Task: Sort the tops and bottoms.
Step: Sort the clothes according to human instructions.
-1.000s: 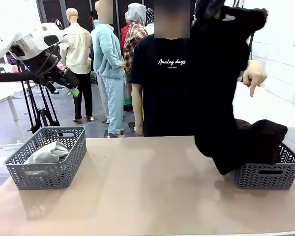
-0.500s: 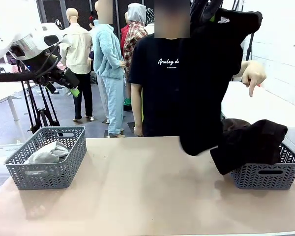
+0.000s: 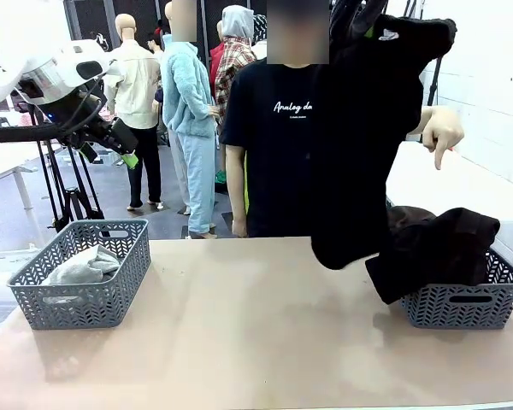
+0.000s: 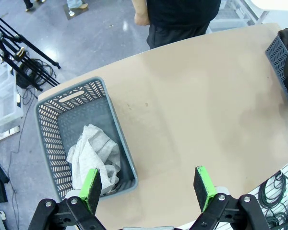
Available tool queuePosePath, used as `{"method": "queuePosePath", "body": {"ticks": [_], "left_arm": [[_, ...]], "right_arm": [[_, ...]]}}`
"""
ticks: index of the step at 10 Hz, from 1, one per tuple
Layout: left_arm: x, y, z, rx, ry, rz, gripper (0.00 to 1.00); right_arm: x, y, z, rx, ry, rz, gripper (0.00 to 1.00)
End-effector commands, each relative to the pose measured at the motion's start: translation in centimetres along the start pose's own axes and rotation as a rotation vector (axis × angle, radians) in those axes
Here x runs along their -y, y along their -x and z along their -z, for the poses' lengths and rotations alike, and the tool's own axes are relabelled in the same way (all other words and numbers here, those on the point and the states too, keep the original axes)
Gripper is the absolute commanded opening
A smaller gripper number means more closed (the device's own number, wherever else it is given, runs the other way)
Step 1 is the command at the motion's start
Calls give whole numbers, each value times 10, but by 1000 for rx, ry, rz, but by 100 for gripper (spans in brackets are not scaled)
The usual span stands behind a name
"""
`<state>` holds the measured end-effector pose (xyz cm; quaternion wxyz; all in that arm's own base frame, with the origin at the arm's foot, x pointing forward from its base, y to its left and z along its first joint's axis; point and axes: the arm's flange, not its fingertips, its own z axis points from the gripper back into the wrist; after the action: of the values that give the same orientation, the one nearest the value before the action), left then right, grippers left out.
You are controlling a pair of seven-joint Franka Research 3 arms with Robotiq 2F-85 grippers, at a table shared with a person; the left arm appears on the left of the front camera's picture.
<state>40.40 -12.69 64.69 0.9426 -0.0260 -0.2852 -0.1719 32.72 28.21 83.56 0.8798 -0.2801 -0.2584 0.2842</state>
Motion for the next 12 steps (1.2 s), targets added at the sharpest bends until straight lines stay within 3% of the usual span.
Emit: {"method": "queuePosePath", "body": {"ticks": [1, 5, 8, 11, 12], "left_arm": [[-1, 0, 0, 1, 0, -1, 100], [-1, 0, 0, 1, 0, -1, 100], [-1, 0, 0, 1, 0, -1, 100], [-1, 0, 0, 1, 0, -1, 100], [-1, 0, 0, 1, 0, -1, 100]], "right_arm": [[38, 20, 28, -75, 5, 82, 0], [127, 80, 77, -138, -56, 381, 0], [148, 113, 141, -43, -89, 651, 0], [141, 119, 172, -50, -160, 761, 0], [163, 108, 159, -73, -120, 697, 0]]}}
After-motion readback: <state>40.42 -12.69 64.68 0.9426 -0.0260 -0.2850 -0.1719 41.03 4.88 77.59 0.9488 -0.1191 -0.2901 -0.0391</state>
